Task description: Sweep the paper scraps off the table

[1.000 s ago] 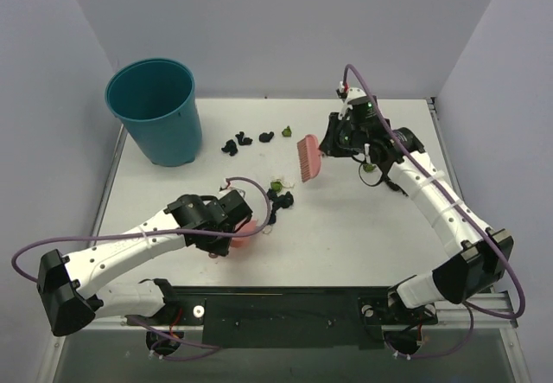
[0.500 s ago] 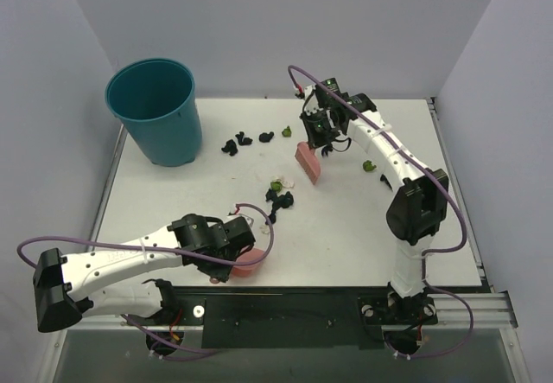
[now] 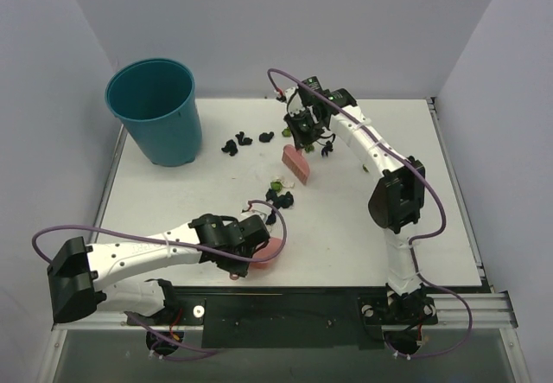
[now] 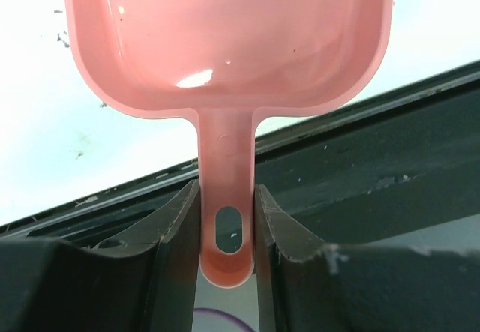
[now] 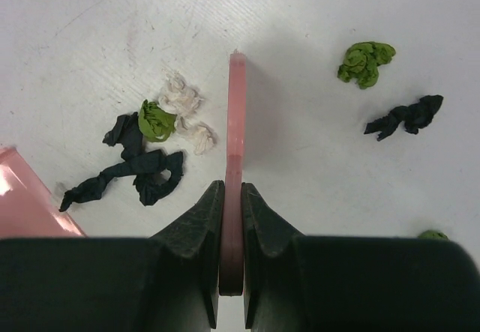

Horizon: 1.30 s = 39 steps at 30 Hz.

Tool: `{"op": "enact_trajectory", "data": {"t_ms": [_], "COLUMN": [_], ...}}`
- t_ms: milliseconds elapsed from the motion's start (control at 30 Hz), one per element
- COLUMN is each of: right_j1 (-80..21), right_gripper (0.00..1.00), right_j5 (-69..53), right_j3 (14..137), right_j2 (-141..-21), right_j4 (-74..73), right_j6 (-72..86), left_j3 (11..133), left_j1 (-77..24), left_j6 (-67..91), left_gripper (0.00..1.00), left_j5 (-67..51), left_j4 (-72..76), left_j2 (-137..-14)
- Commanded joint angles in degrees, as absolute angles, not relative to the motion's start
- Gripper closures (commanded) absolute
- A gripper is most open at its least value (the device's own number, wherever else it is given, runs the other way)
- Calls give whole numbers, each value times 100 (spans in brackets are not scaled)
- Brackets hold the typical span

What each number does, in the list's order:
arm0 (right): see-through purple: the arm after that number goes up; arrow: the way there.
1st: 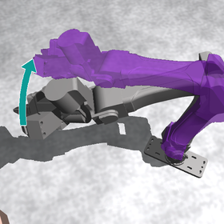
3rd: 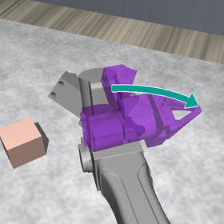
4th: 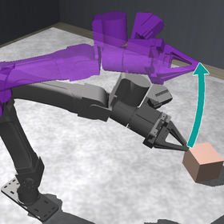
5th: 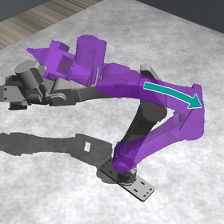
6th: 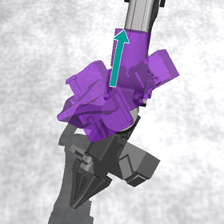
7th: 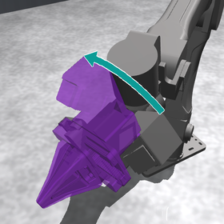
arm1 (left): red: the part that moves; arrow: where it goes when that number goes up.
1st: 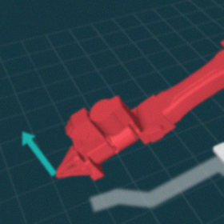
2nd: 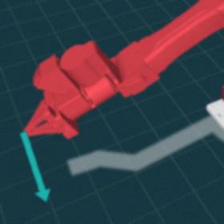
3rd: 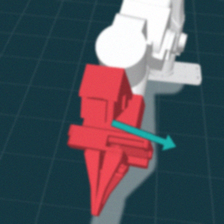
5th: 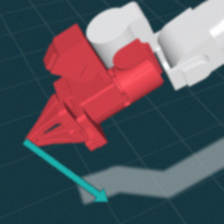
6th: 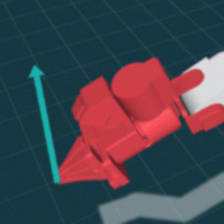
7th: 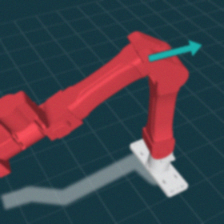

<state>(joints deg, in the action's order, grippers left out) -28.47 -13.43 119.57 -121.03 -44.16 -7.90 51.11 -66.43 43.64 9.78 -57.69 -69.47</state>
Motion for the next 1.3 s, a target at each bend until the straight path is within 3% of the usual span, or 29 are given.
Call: {"op": "enact_trajectory", "data": {"t_ms": [0, 933, 1267], "right_j1": [-3040, -3779, -3797], "right_gripper": [100, 100, 100], "right_j5": [-1556, -2584, -2216], "right_j3": [12208, 10776, 10450], "right_j2": [-12252, -11242, -10838], "right_j4": [-4904, -5018, -4747], "right_j6": [-1063, -1011, -721], "left_j3": [5168, 5071, 5001], "left_j1": [-6574, -6117, -6179], "left_j6": [4491, 4307, 4333], "left_gripper": [100, 100, 100], "left_j5": [1142, 2074, 2381], "left_j4": [-5116, -3498, -3138], "left_j2": [-7242, -8481, -8552]}}
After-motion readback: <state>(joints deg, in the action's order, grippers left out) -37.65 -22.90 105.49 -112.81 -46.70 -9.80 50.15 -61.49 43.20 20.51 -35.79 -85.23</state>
